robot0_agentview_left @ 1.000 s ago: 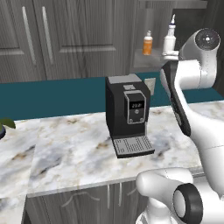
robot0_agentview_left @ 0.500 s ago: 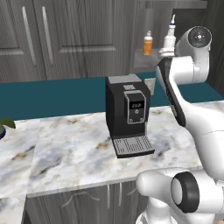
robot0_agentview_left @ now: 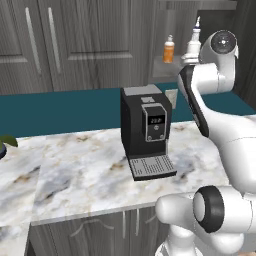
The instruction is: Locate and retrieve the spray and soap dispenser from the cabinet. Place them next to the sink.
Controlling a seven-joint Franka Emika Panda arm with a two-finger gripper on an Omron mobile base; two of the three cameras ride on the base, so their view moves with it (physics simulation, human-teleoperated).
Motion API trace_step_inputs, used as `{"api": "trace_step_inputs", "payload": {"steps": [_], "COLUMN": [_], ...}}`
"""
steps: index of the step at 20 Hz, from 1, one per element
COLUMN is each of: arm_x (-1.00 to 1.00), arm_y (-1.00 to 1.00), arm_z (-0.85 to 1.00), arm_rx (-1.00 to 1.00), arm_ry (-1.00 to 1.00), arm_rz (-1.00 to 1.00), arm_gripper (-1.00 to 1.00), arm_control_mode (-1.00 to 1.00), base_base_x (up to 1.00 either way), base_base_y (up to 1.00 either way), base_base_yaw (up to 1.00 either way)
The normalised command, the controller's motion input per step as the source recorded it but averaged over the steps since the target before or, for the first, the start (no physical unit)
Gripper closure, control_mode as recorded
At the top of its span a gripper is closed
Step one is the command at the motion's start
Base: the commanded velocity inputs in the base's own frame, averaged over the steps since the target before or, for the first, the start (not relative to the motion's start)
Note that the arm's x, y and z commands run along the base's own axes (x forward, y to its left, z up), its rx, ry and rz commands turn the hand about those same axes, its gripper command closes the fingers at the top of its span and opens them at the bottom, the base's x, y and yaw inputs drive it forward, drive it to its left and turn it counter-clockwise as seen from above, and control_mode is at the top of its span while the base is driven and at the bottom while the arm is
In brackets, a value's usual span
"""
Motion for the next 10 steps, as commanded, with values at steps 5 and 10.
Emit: {"api": "trace_step_inputs", "payload": {"steps": [5,10], "arm_x": [0.32,0.37], "arm_y": [-0.01,-0.01], "arm_z": [0.01,0.0], "arm_rx": [0.0,0.0], "arm_ry": [0.02,0.01], "arm_rz": [-0.01,-0.01], "arm_gripper": [-1.0,-1.0], "arm_control_mode": [-1.0,-1.0], "base_base_x": [0.0,0.0], "base_base_y": [0.0,0.0], "base_base_yaw": [0.0,0.0]}}
